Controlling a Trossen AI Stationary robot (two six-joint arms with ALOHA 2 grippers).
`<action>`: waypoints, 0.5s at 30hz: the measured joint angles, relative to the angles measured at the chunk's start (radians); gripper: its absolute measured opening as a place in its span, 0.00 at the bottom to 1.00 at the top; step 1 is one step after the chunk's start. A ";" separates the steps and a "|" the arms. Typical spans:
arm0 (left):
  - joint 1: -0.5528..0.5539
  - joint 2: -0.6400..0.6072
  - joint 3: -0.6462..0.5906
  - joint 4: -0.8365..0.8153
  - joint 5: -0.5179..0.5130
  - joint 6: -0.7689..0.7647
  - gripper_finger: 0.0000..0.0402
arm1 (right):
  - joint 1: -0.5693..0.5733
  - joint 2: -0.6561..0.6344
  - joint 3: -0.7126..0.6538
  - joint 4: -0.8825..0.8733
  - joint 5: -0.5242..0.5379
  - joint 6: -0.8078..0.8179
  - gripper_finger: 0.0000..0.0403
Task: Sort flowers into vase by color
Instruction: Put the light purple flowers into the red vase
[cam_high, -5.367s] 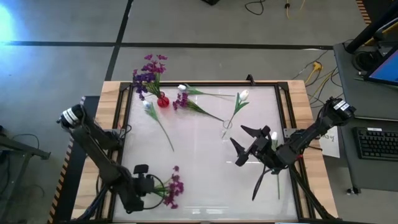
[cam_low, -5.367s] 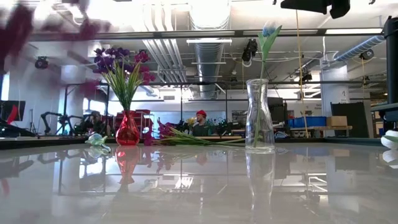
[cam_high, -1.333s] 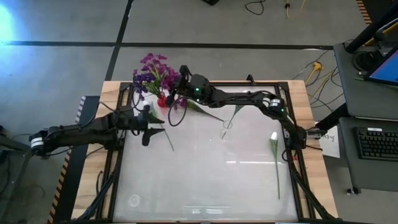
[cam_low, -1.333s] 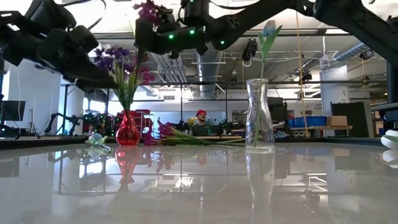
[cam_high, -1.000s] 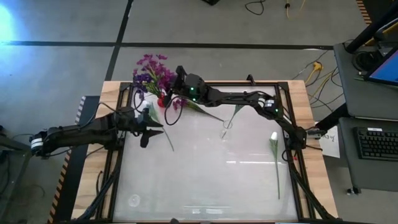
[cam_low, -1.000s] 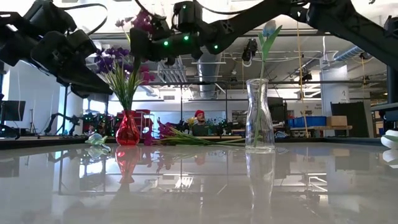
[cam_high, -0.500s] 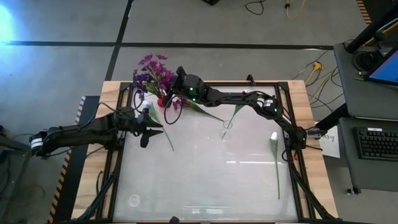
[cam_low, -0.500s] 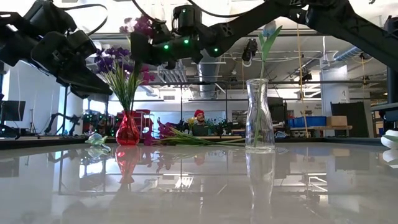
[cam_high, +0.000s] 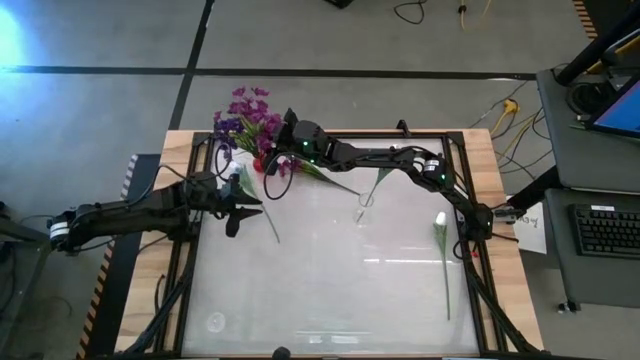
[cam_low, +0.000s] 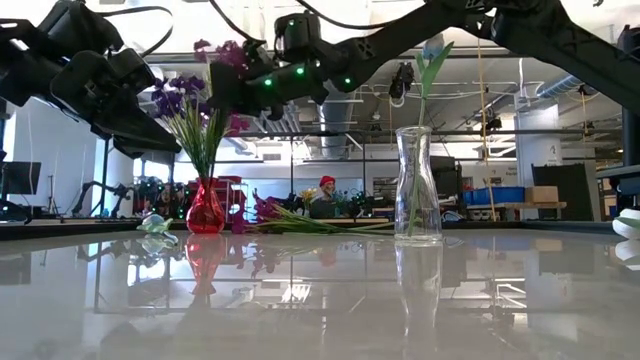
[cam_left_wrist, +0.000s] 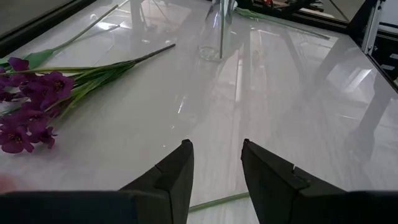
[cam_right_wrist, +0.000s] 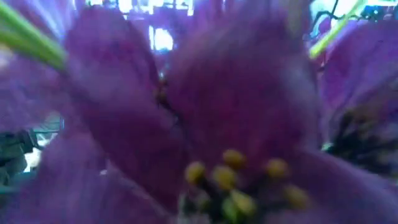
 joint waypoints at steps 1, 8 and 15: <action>0.000 0.000 0.000 0.000 0.000 -0.001 0.31 | 0.000 0.000 0.000 -0.010 0.000 0.000 0.38; 0.000 0.000 0.000 0.000 0.000 -0.001 0.31 | 0.000 -0.007 0.000 -0.089 0.000 0.008 0.58; 0.000 0.000 0.000 0.000 -0.043 -0.030 0.31 | 0.001 -0.010 0.053 -0.215 0.000 0.018 0.80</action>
